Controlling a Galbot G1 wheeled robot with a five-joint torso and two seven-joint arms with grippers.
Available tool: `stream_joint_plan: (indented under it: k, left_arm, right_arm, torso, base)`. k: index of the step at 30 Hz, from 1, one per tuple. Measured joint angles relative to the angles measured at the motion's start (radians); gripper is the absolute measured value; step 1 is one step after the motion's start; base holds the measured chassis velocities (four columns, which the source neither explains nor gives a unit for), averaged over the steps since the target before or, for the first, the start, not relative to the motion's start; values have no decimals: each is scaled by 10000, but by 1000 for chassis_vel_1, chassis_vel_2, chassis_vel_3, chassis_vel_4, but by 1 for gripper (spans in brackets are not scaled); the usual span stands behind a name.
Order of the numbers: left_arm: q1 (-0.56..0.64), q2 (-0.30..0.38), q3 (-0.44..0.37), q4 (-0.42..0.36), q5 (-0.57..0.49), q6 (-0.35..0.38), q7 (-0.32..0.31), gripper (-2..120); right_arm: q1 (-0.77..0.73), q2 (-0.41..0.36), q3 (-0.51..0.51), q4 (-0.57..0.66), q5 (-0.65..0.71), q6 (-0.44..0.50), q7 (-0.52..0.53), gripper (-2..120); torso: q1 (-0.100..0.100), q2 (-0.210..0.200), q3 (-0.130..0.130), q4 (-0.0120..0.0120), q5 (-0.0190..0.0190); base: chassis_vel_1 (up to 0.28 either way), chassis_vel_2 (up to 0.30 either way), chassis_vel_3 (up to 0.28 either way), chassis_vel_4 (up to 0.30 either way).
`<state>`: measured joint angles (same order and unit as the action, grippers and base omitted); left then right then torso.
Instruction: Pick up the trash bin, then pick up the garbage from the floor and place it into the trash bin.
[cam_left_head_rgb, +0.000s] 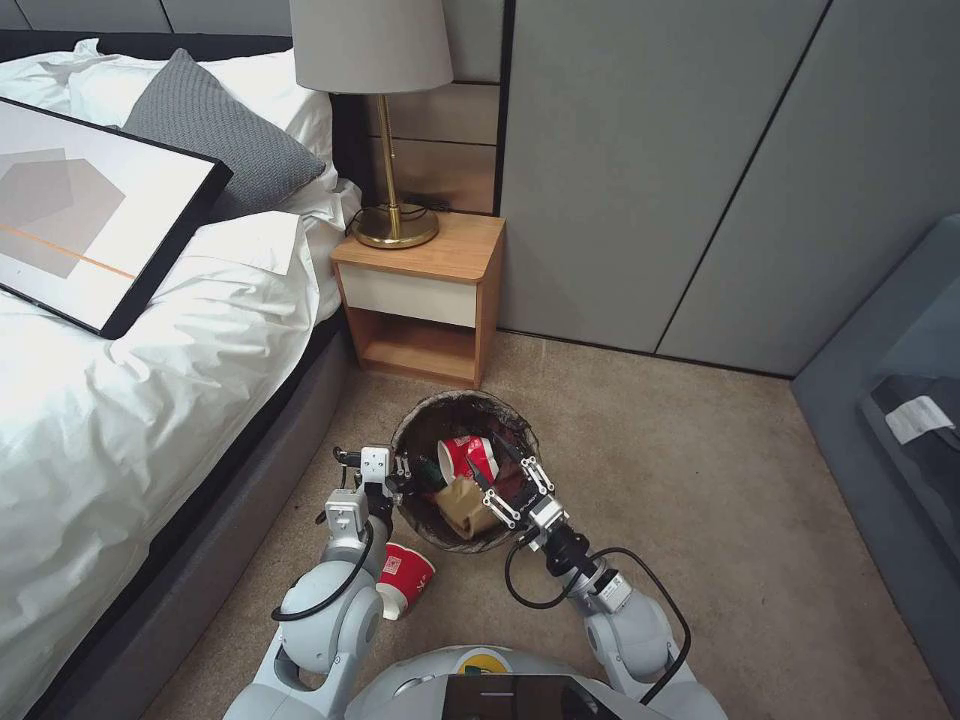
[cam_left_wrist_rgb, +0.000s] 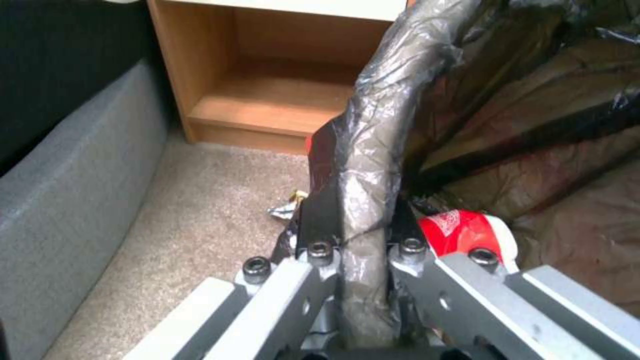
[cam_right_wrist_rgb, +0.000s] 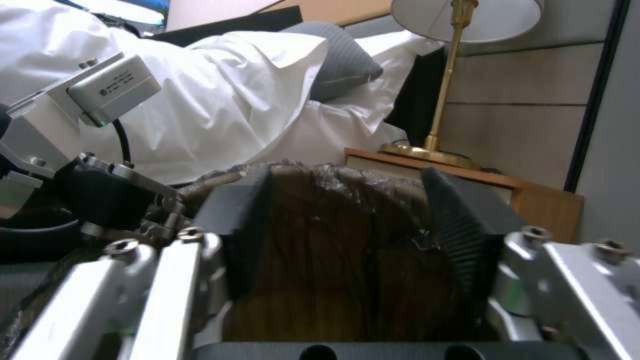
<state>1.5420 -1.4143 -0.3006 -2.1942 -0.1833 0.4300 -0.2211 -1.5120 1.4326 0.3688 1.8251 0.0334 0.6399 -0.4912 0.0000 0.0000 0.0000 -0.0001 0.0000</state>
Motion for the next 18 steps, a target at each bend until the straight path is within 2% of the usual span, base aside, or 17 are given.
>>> stream_joint_plan:
  k: [1, 2, 4, 5, 8, 9, 10, 18]
  left_arm:
    - [-3, 5, 1, 0, -2, 0, 2, 0]
    - [-3, 5, 1, 0, -2, 0, 2, 0]
    - [-6, 13, 2, 0, -5, 0, 2, 0]
    - [-6, 13, 2, 0, -5, 0, 2, 0]
    - [-19, 24, 1, -1, -13, 0, 7, 0]
    - [-19, 24, 1, -1, -13, 0, 7, 0]
    - [-25, 26, 1, -5, -17, 0, 9, 0]
    - [-30, 30, -24, -9, -34, -19, 20, 0]
  right_arm:
    - [-6, -10, 15, -3, 0, 0, -4, 65]
    - [-6, -10, 15, -3, 0, 0, -4, 65]
    - [-12, -24, 34, -2, -1, 0, -10, 76]
    - [-12, -24, 34, -2, -1, 0, -10, 76]
    - [-23, -50, 88, 0, 2, 0, -19, 91]
    - [-23, -50, 88, 0, 2, 0, -19, 91]
    - [-18, -49, 98, 0, 3, 0, -20, 96]
    - [18, -36, 128, 162, 18, -2, 71, 100]
  torso:
    - [0, 0, 0, 1, 0]
    - [0, 0, 0, 1, 0]
    - [0, 0, 0, 0, 0]
    - [0, 0, 0, 0, 0]
    - [0, 0, 0, 0, -1]
    - [0, 0, 0, 0, -1]
    - [0, 0, 0, 0, 0]
    - [0, 0, 0, 1, 0]
  base:
    - [0, 0, 0, 0]
    - [0, 0, 0, 0]
    - [0, 0, 0, 0]
    - [0, 0, 0, 0]
    - [0, 0, 0, 0]
    - [0, 0, 0, 0]
    - [0, 0, 0, 0]
    - [0, 0, 0, 0]
